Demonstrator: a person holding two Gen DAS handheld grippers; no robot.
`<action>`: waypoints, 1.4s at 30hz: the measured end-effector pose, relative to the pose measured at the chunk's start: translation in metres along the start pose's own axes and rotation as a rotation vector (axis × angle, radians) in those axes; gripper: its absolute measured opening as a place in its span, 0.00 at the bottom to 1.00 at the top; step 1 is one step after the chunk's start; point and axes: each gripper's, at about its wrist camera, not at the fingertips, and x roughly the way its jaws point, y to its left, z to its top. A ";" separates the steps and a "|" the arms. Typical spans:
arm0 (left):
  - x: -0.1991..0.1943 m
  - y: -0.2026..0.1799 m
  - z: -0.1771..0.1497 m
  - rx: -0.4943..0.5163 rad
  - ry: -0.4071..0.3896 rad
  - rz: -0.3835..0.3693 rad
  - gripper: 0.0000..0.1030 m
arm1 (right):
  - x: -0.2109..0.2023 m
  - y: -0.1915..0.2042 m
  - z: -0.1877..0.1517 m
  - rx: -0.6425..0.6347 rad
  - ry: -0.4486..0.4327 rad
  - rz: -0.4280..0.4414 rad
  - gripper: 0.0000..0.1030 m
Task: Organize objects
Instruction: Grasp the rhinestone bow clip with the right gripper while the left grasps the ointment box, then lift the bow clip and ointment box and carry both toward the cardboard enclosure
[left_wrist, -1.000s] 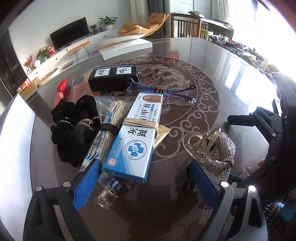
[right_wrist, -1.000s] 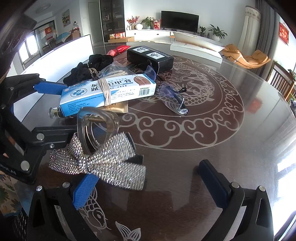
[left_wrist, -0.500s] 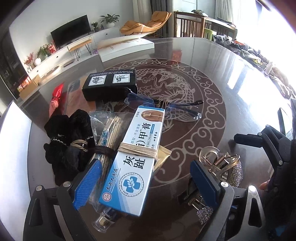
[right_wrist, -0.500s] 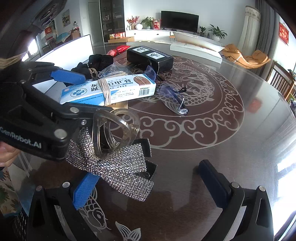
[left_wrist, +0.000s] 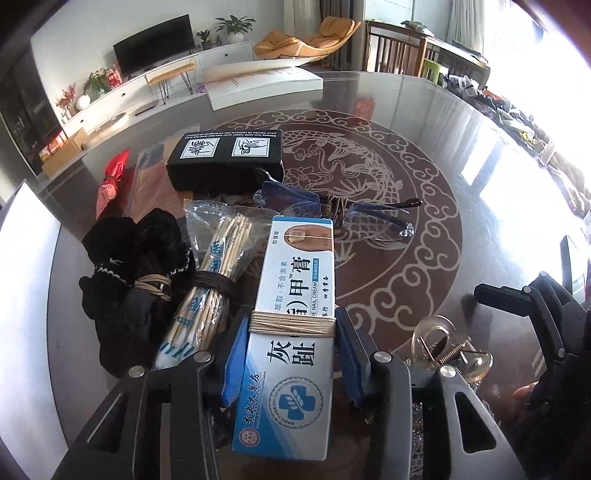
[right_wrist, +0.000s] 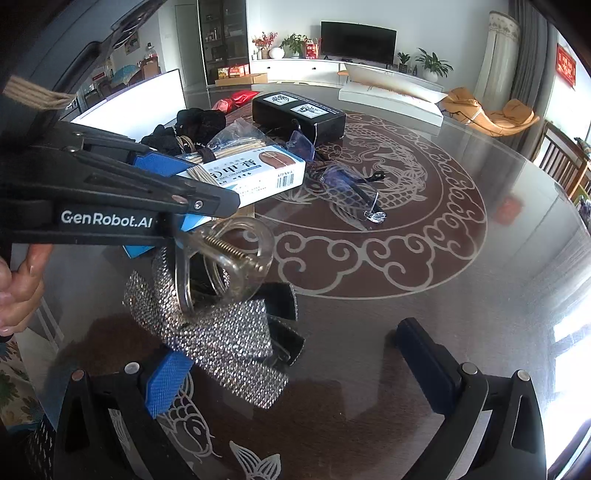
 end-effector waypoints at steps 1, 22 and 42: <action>-0.004 0.000 -0.003 -0.009 -0.012 -0.005 0.43 | 0.000 0.000 0.000 0.000 0.000 0.000 1.00; -0.083 0.108 -0.135 -0.415 -0.100 0.175 0.43 | 0.000 -0.001 0.000 0.002 0.000 -0.003 1.00; -0.042 0.111 -0.142 -0.377 -0.037 0.209 1.00 | 0.001 -0.002 0.001 0.006 0.000 -0.007 1.00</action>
